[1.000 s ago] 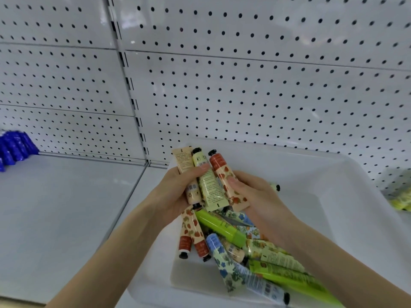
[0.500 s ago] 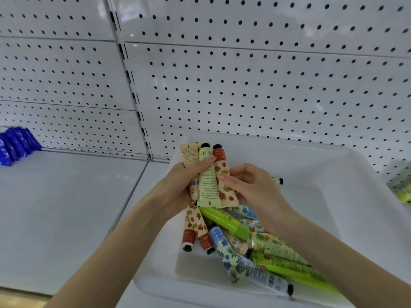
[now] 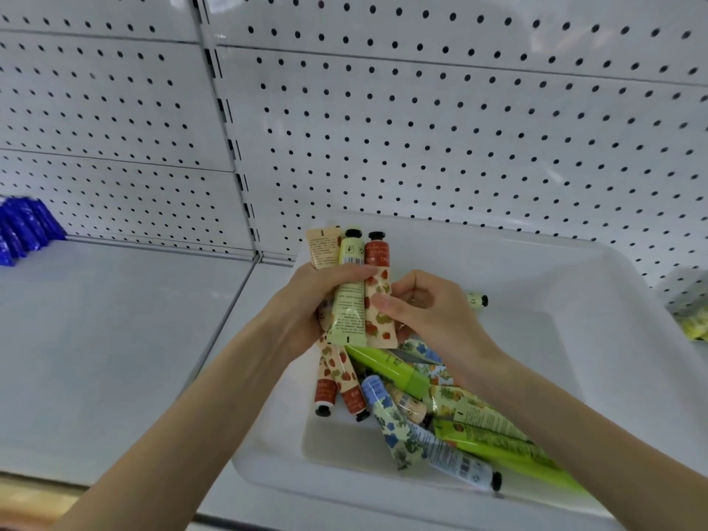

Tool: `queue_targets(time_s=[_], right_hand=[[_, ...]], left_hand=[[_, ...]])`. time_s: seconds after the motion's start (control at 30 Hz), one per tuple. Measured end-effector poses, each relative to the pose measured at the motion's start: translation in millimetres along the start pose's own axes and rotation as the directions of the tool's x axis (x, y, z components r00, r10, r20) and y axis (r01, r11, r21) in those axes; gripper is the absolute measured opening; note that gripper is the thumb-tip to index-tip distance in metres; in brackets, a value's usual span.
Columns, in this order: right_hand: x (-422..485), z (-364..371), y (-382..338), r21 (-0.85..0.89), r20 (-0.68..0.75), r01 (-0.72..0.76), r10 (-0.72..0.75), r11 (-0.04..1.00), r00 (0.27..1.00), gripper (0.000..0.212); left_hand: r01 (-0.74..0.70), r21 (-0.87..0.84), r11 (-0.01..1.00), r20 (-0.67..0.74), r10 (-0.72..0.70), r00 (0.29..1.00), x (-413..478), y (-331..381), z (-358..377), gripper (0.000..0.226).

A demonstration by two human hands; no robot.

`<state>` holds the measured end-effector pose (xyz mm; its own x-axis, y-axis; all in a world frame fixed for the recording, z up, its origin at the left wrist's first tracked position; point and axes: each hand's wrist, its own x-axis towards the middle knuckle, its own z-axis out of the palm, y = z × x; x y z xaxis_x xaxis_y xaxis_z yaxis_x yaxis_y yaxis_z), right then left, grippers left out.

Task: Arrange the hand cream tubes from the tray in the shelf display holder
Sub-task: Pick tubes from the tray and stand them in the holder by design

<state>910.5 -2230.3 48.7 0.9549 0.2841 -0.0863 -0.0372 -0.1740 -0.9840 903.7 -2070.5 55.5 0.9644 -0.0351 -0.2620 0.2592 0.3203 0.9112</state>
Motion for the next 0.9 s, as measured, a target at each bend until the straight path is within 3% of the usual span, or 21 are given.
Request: queue_targets(time_s=[0.2,0.67,0.9], right_hand=[[-1,-1,1,-0.004,-0.010,0.030,-0.031,1.000,0.999,0.021],[1,-5,0,0.001,0.029,0.033,-0.033,0.999,0.999,0.018],[6,-21,-4,-0.024,0.154,-0.038,0.041,0.999,0.987,0.028]], left_hand=[[-0.045,0.093,0.995,0.021,0.044,0.999,-2,0,2,0.031],[0.015,0.129,0.991,0.039,-0.021,0.999,-4,1,5,0.027],[-0.016,0.108,0.994,0.005,0.016,1.000,-6,1,4,0.023]])
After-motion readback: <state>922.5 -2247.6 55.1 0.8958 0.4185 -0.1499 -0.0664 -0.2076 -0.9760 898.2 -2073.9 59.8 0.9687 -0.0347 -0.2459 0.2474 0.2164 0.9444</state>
